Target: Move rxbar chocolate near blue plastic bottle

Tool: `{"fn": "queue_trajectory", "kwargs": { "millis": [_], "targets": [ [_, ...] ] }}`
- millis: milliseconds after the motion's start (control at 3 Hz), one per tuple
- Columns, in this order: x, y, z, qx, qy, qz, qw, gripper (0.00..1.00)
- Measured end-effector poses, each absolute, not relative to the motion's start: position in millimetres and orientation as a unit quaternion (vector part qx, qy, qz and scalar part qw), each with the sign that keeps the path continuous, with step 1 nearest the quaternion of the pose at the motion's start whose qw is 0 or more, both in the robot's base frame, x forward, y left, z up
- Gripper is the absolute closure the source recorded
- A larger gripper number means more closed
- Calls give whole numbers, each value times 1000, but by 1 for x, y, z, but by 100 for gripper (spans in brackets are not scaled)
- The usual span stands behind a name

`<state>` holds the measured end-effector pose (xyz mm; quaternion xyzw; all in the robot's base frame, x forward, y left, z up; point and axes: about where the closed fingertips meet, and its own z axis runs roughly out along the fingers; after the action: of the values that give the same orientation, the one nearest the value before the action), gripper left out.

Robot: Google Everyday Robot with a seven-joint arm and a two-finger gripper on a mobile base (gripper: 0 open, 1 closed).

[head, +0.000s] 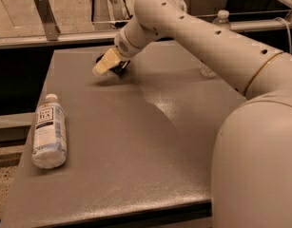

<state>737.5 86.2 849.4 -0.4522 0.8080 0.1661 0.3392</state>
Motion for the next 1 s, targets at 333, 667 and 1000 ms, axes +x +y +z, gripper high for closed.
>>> {"fn": "queue_trajectory", "kwargs": {
  "millis": [333, 667, 1000],
  "targets": [
    [740, 85, 838, -449, 813, 166, 331, 16],
    [741, 84, 834, -448, 815, 165, 328, 39],
    [741, 84, 832, -447, 816, 166, 327, 62]
  ]
}}
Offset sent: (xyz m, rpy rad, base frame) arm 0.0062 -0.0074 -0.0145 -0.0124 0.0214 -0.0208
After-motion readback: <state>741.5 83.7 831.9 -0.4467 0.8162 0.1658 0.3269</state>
